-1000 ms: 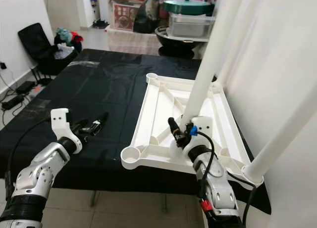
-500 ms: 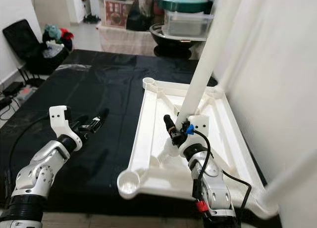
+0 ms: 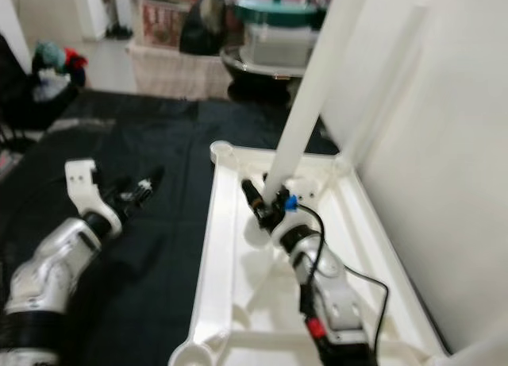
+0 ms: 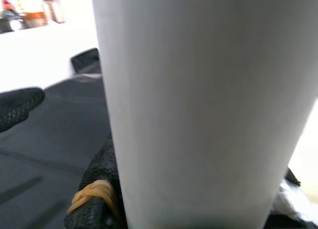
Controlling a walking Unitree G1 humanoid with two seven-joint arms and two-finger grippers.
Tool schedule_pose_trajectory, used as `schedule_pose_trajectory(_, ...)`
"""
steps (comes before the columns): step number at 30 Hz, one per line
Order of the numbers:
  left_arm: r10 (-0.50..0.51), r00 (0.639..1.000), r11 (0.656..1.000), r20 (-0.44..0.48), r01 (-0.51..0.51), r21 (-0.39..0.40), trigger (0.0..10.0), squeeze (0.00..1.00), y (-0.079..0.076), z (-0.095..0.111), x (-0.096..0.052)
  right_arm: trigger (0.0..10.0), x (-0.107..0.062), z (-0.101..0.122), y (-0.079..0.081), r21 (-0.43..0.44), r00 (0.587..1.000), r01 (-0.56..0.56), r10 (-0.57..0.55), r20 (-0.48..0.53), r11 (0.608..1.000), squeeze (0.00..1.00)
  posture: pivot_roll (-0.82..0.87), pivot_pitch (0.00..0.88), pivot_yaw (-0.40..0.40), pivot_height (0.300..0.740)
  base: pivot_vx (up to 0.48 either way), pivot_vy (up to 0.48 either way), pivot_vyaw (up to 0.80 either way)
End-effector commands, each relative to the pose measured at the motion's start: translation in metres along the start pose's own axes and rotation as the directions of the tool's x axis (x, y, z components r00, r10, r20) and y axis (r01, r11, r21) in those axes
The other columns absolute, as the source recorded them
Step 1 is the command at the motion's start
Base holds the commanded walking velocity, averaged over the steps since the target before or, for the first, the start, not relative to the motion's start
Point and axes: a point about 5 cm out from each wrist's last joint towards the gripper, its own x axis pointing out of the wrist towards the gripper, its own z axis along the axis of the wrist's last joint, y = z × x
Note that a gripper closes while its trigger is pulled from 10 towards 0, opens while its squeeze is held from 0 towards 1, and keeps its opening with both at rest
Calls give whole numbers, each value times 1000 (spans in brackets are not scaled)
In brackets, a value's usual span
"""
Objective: Building children table
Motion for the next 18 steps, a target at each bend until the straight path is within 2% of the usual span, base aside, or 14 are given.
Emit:
schedule_pose_trajectory(1, -25, 1000, 1000, -10, 25, 1, 10000, 0, -4, -1, 1, 0, -1, 4, -3, 14, 1000, 11, -11, 15, 1000, 0, 58, 0, -100, 740, 0, 0, -525)
schedule_pose_trajectory(4, -31, 999, 1000, -11, 31, 2, 10000, 0, -5, -1, 1, 0, -1, 5, -2, 17, 1000, 6, -6, 14, 1000, 0, 60, 0, -100, 740, 0, 0, -527)
schedule_pose_trajectory(7, -43, 999, 999, -14, 43, 6, 10000, 0, -7, -1, 1, 0, -1, 6, -2, -12, 1000, 6, -6, 21, 1000, 0, 60, 0, -100, 740, 0, 0, 0)
schedule_pose_trajectory(14, -78, 997, 997, -21, 78, -2, 10000, 0, -13, -2, -1, 0, -2, 7, -1, -6, 1000, 6, -6, 18, 1000, 0, 61, 0, -96, 740, 0, 0, 0)
schedule_pose_trajectory(18, -77, 997, 997, -17, 77, -8, 10000, 0, -13, -1, 0, 0, -2, 7, 0, 1, 1000, 6, -6, 16, 1000, 0, 62, 0, -97, 740, -439, 0, 0)
